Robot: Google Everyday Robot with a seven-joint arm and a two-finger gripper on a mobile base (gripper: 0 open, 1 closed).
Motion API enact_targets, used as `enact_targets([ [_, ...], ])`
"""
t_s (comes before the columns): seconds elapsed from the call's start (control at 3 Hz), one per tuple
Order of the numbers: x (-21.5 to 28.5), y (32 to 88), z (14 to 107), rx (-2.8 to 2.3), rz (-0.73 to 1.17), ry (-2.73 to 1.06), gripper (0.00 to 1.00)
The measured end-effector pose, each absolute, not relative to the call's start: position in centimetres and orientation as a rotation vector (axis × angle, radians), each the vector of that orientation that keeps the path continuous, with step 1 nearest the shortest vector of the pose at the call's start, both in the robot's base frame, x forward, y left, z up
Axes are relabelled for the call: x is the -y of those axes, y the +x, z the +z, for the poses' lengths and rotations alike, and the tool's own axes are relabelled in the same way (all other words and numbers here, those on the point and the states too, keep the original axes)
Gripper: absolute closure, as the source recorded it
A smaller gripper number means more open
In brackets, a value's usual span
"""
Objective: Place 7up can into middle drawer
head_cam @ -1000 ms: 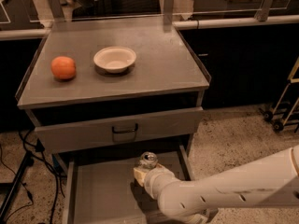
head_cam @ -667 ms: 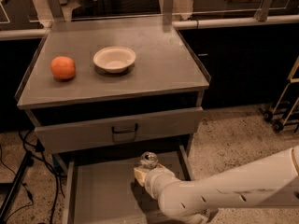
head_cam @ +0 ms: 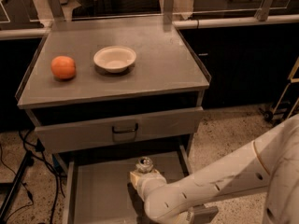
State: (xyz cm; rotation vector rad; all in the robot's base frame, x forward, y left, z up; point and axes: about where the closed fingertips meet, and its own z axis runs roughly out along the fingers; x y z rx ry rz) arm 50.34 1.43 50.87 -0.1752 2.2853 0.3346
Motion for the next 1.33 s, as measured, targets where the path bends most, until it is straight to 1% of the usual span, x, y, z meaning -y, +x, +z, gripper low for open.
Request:
enact_targets([
  [0.33, -1.3, 51.1, 48.0, -2.284, 0.294, -0.076, 1.00],
  [0.67, -1.3, 51.0, 47.8, -2.286, 0.291, -0.073, 1.00],
  [1.33, -2.2, 50.8, 44.2, -2.310, 0.250, -0.008, 1.00],
])
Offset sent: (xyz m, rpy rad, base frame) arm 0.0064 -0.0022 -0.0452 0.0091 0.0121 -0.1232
